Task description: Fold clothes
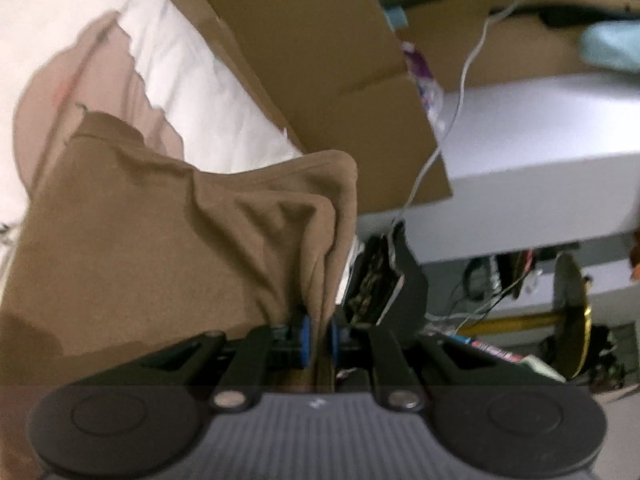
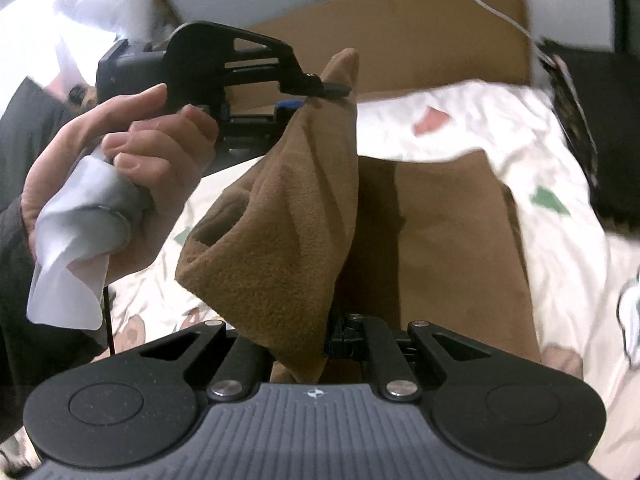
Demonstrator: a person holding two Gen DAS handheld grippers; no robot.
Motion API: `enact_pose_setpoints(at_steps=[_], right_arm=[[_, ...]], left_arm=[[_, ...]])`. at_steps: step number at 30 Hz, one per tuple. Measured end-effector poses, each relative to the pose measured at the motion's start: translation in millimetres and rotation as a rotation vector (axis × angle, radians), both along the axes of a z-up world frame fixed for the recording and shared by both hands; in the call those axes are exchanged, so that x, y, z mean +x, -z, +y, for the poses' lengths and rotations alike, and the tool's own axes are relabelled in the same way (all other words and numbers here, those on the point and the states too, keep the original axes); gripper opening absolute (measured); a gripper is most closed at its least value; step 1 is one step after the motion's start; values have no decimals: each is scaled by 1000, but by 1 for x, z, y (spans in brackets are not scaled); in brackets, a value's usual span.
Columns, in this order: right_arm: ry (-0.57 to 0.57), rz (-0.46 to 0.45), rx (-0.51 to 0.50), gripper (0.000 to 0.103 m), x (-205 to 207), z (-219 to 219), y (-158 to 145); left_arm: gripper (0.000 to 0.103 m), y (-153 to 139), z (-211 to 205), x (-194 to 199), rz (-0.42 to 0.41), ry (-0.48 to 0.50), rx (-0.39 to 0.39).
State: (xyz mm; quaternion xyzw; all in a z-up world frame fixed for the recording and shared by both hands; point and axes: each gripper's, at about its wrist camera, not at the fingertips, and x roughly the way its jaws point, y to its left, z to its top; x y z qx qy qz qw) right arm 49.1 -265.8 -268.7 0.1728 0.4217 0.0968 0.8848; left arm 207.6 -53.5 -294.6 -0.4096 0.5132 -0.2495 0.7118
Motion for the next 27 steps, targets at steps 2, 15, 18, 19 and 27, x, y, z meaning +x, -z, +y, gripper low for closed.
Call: enact_pose_setpoints(at_steps=[2, 15, 18, 19, 27], right_arm=[[37, 13, 29, 6, -4, -15, 9], [101, 84, 123, 6, -32, -75, 44], [108, 111, 125, 8, -37, -83, 55], [114, 118, 123, 8, -40, -85, 58], [185, 134, 76, 38, -54, -109, 67]], left_arm=[[10, 4, -16, -1, 3, 28, 29], [10, 27, -94, -11, 5, 173, 171], [10, 38, -105, -12, 13, 191, 211], [10, 41, -108, -13, 13, 196, 222], [10, 62, -130, -16, 8, 211, 334]])
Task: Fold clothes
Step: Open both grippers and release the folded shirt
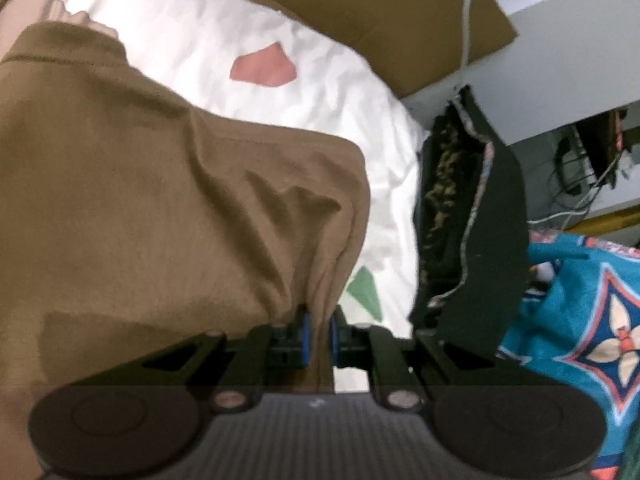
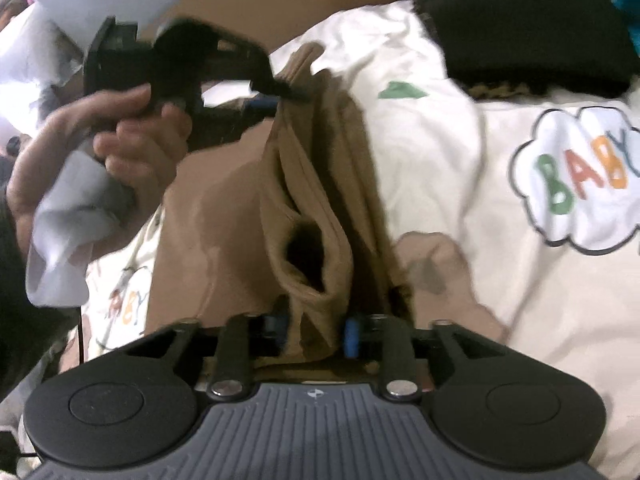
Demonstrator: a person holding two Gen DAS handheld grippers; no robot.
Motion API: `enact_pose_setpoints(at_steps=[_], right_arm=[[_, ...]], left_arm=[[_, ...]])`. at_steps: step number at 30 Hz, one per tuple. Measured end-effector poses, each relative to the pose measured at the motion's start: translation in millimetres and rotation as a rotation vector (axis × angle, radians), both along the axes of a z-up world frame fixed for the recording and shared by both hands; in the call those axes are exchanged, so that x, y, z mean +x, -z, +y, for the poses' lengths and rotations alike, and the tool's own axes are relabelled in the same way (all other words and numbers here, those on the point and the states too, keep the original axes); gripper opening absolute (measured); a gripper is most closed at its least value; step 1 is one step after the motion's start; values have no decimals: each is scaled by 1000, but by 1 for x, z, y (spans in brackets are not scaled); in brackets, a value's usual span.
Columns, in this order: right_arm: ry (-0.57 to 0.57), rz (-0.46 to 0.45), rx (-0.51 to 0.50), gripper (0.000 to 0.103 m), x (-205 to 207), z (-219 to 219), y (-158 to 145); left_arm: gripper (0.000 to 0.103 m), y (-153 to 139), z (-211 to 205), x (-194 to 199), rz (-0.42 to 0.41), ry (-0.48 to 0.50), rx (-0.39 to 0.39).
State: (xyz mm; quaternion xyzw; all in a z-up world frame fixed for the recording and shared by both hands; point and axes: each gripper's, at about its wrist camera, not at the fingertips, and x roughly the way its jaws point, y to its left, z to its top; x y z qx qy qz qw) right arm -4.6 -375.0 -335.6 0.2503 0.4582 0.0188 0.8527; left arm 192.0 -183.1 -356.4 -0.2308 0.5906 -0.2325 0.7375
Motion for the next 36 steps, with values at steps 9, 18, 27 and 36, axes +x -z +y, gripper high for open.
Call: enact_pose_setpoints(at_steps=[9, 18, 27, 36], right_arm=[[50, 44, 57, 11, -3, -19, 10], [50, 98, 78, 7, -7, -20, 20], [57, 97, 74, 10, -5, -22, 12], [101, 61, 64, 11, -12, -26, 3]], left_arm=[[16, 14, -21, -2, -21, 17, 76], [43, -2, -26, -2, -69, 50, 93], [56, -35, 18, -11, -161, 50, 122], [56, -42, 84, -34, -148, 23, 206]])
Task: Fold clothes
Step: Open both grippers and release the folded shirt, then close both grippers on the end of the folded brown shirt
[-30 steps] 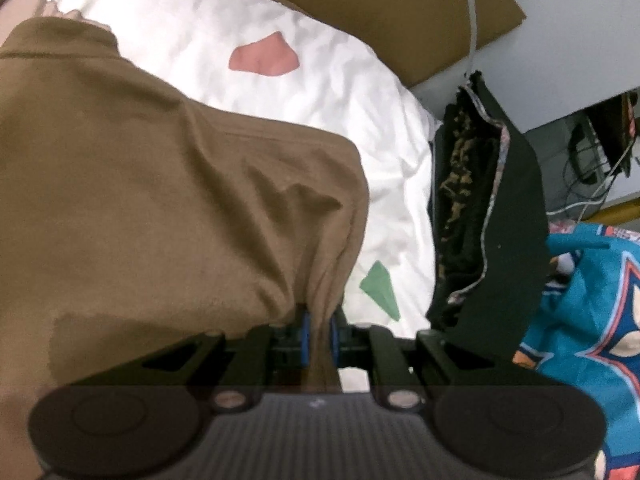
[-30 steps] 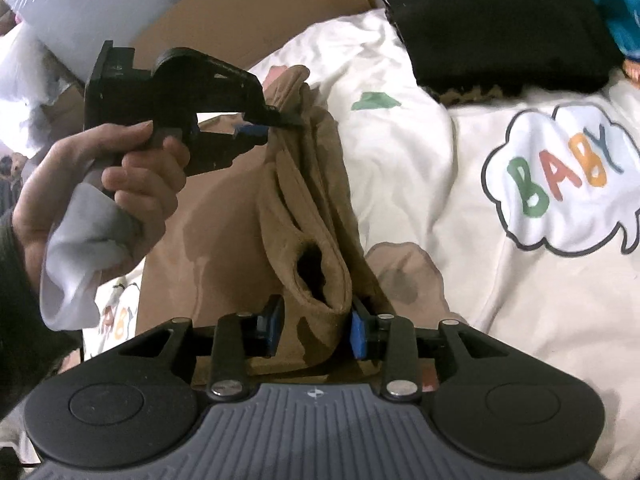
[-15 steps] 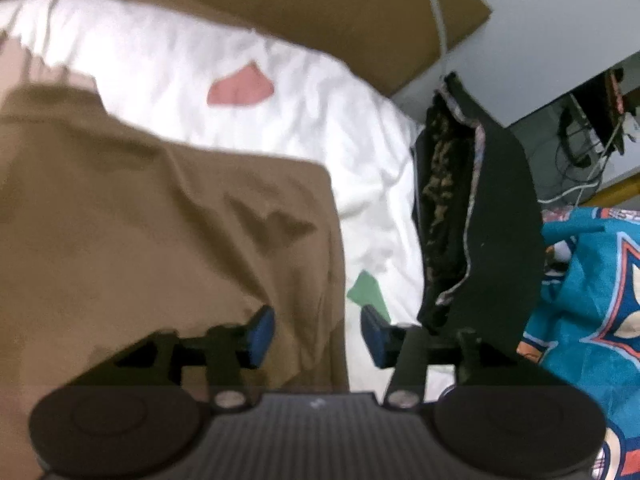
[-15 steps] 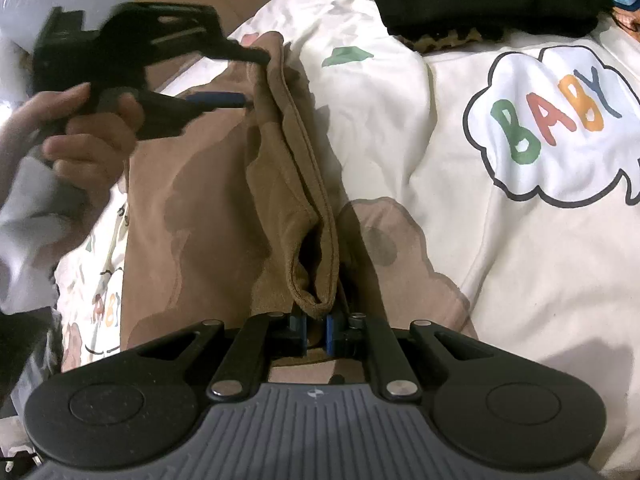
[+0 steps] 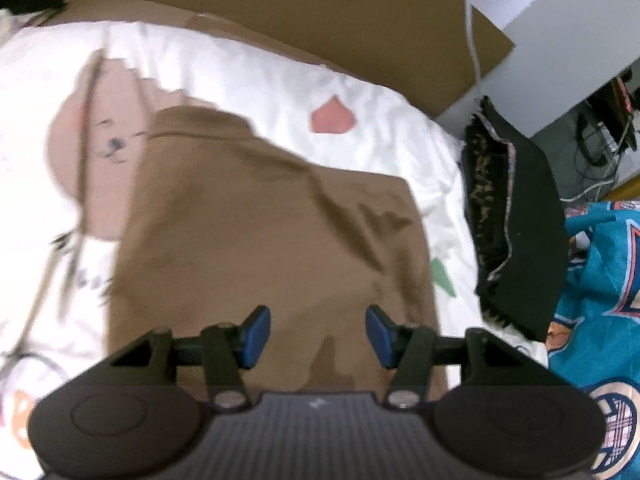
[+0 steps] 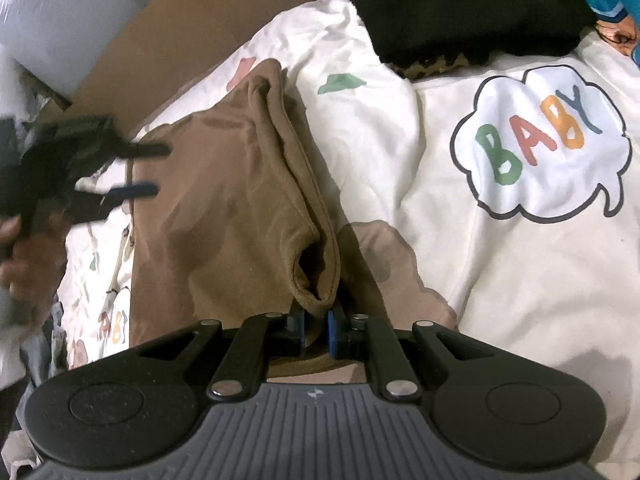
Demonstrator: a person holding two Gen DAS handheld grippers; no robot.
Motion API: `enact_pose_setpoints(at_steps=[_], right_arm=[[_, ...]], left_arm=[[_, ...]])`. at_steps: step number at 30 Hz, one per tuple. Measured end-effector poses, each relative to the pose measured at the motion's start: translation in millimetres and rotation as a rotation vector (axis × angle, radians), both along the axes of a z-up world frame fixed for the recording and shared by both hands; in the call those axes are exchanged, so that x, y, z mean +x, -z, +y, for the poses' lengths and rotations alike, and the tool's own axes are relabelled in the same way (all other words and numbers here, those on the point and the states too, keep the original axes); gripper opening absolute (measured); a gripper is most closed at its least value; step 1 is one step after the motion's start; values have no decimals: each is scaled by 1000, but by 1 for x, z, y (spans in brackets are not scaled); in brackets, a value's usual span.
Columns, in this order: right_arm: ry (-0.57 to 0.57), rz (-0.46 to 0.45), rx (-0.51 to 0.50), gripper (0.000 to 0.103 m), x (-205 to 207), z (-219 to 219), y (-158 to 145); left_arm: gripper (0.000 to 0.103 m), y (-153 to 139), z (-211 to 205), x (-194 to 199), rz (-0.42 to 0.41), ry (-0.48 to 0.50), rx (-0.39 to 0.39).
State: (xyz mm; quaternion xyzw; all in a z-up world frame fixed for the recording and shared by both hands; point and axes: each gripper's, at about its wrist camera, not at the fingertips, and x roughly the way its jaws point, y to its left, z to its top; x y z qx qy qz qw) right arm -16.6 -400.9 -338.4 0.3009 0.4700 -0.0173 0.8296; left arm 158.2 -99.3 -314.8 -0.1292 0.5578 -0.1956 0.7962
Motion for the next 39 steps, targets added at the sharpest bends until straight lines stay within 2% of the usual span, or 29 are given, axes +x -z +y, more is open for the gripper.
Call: enact_pose_setpoints(at_steps=[7, 11, 21, 25, 30, 39], right_arm=[[51, -17, -21, 16, -9, -1, -6], [85, -25, -48, 25, -16, -4, -9], [105, -32, -114, 26, -30, -7, -13], [81, -20, -148, 26, -30, -5, -14], [62, -34, -178, 26, -26, -3, -19], [57, -12, -128, 34, -6, -1, -14]], left_arm=[[56, -7, 41, -19, 3, -21, 36], [56, -10, 59, -33, -3, -19, 67], [56, 7, 106, -71, 49, -27, 113], [56, 18, 126, -80, 83, -48, 93], [56, 33, 137, -92, 150, -52, 25], [55, 47, 130, -108, 208, 9, -16]])
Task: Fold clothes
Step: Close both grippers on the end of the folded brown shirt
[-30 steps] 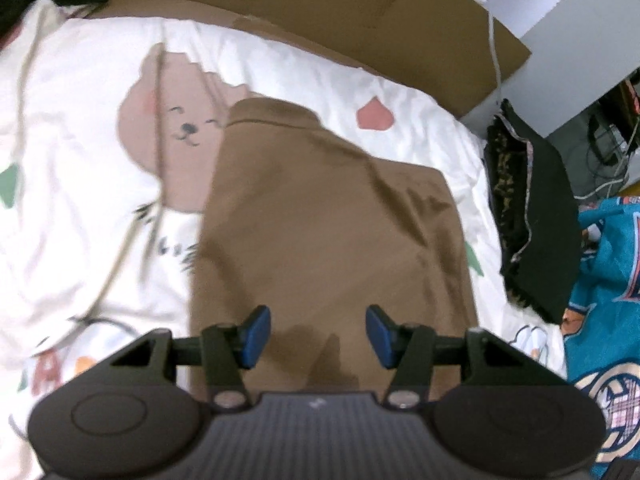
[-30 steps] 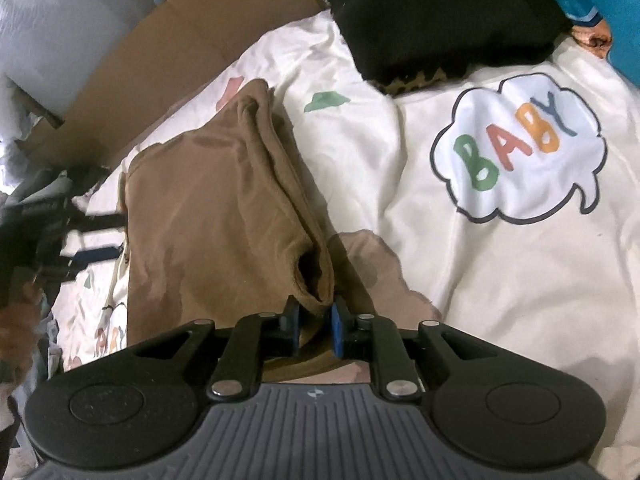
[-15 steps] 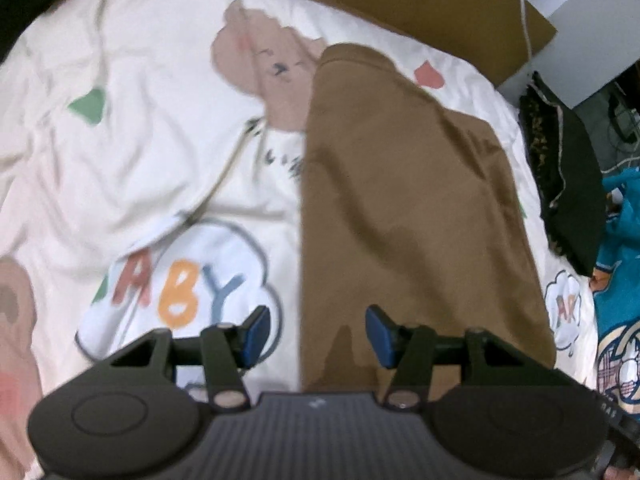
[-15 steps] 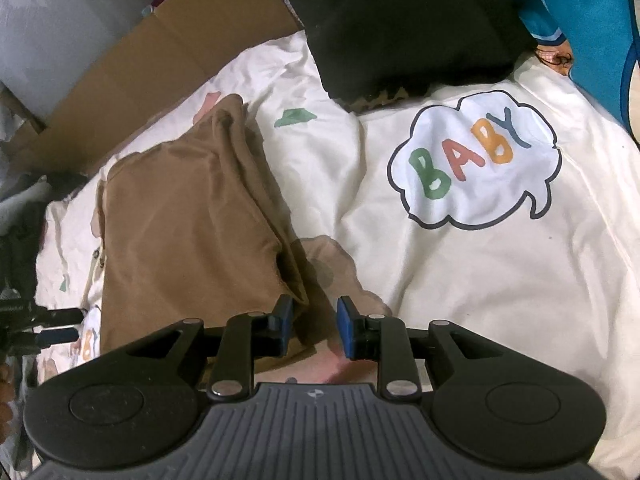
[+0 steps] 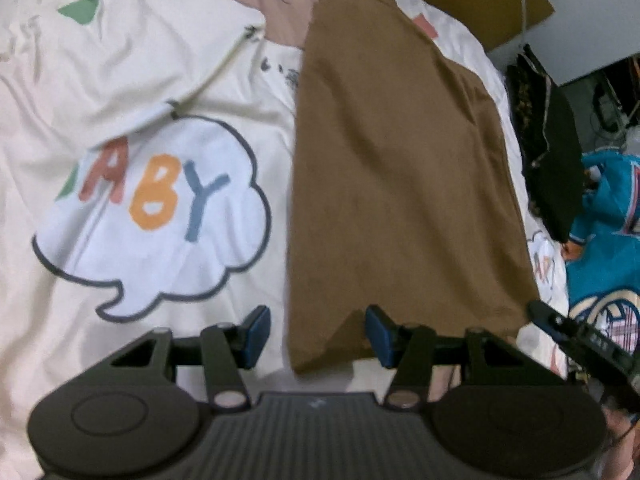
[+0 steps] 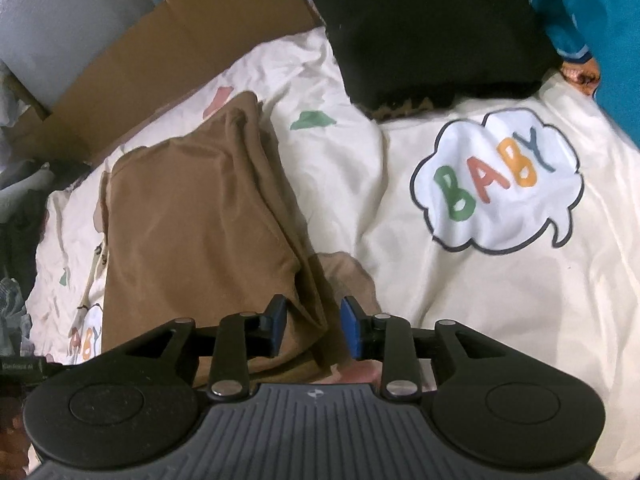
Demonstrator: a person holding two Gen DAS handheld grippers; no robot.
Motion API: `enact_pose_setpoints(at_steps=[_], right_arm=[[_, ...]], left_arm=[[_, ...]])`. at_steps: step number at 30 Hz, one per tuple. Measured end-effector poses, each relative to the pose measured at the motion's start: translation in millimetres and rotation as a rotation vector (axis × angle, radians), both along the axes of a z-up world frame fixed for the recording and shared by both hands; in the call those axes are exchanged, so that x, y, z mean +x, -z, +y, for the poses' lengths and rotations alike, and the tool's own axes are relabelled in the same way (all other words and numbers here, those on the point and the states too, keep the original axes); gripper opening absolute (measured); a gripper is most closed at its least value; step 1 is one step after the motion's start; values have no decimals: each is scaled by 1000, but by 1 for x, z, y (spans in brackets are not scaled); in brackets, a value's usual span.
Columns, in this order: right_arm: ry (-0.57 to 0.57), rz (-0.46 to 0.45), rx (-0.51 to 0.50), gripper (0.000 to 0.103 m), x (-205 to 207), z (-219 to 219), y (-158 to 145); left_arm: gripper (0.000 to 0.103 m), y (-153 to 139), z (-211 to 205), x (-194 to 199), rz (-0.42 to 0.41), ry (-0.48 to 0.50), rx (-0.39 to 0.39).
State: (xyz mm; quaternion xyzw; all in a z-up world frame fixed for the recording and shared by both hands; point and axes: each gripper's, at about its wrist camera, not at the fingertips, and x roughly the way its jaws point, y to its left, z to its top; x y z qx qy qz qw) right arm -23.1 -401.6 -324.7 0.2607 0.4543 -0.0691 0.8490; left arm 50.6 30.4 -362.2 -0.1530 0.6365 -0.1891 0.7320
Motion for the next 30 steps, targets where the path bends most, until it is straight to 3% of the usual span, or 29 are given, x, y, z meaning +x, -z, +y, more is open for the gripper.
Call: enact_pose_setpoints(at_steps=[1, 2, 4, 6, 8, 16, 18, 21, 24, 30], right_arm=[[3, -2, 13, 32, 0, 0, 3], [1, -4, 27, 18, 1, 0, 5], [-9, -5, 49, 6, 1, -1, 8], [-20, -7, 50, 5, 0, 0, 8], [-30, -10, 63, 4, -2, 1, 7], [-23, 31, 175, 4, -8, 2, 14], [-20, 46, 171, 4, -8, 3, 18], [-1, 71, 155, 4, -9, 0, 26], [4, 84, 160, 6, -9, -4, 26], [-14, 53, 148, 11, -7, -10, 10]], left_arm=[[53, 2, 0, -1, 5, 0, 2], [51, 6, 0, -1, 16, -3, -2], [40, 12, 0, -2, 38, -9, -11], [34, 15, 2, -3, 51, -16, -36], [19, 16, 4, -5, 47, -13, -37], [12, 7, 26, 1, 43, 3, -62], [0, 13, 34, 5, 62, -20, -48], [0, 25, 47, 6, 102, -67, -6], [2, 22, 52, 6, 103, -68, -29], [37, 4, 43, 13, 43, -38, -29]])
